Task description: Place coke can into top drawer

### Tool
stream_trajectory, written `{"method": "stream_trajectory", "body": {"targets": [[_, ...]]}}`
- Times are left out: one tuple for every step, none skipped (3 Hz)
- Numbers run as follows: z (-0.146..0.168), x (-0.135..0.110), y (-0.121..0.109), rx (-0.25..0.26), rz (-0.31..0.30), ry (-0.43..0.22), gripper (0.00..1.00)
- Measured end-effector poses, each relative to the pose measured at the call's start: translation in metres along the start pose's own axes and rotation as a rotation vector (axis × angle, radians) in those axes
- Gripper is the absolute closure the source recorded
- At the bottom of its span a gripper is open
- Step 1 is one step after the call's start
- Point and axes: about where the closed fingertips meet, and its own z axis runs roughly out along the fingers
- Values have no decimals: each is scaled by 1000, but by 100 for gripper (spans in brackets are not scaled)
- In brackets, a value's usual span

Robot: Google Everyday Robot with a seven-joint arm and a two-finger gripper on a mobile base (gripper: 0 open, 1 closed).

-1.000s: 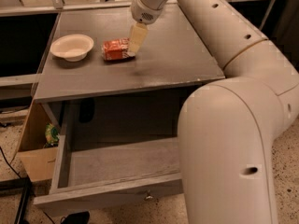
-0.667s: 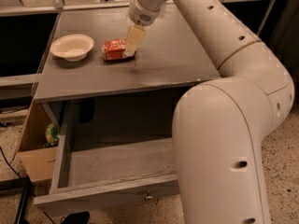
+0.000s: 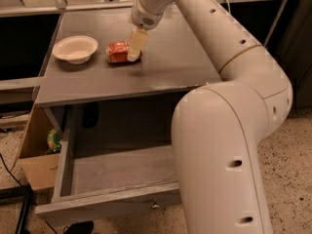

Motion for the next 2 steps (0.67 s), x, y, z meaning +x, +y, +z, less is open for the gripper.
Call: {"method": "stream_trajectory", "body": {"targets": [[6,-2,2,-17,1,-6,12],[14,-2,3,-39,9,-12,15]]}}
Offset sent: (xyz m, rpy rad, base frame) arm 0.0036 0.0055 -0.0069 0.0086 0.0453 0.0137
